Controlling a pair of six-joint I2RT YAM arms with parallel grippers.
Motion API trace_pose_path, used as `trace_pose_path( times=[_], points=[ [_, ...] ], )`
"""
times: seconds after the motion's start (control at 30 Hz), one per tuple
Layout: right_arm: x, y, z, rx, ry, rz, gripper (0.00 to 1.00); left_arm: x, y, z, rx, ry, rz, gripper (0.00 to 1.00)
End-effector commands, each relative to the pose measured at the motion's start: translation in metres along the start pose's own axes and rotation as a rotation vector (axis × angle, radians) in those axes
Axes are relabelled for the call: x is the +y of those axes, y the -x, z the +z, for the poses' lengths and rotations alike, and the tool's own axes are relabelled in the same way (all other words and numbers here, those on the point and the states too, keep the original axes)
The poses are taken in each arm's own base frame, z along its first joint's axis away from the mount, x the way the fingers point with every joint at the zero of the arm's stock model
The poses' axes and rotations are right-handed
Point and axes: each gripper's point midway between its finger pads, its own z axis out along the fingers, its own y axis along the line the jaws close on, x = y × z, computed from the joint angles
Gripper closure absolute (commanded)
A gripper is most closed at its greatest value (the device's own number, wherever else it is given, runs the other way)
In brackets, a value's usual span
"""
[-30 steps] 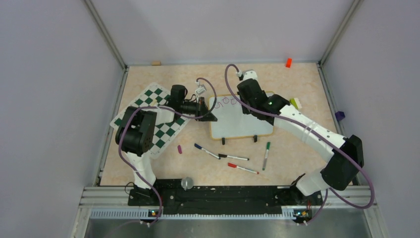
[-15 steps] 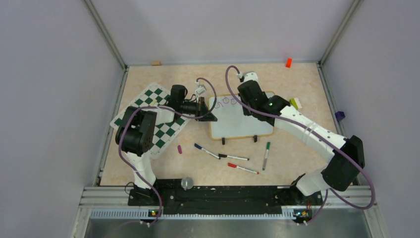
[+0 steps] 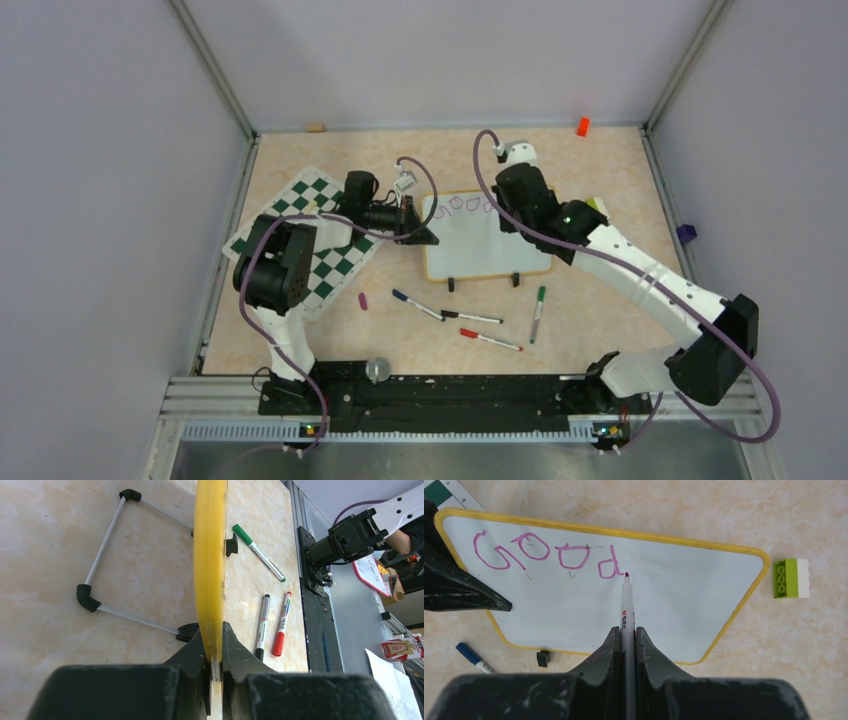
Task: Write a sentence on the whiteboard
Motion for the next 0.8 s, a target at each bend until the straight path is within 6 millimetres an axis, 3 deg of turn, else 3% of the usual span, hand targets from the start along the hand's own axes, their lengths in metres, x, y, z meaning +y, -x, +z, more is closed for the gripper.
trace_pose_path(
  times=[0.0,0.77],
  points=[
    [-0.005,0.012,-0.01,-0.086,0.027,0.06,1.0,0.0,-0.009,0.006,0.027,0.006,0.028,1.0],
    [-0.028,-0.008,-0.032,-0.256,0.036,0.133,1.0,0.001,-0.007,0.006,0.025,0.02,0.032,1.0]
  ],
)
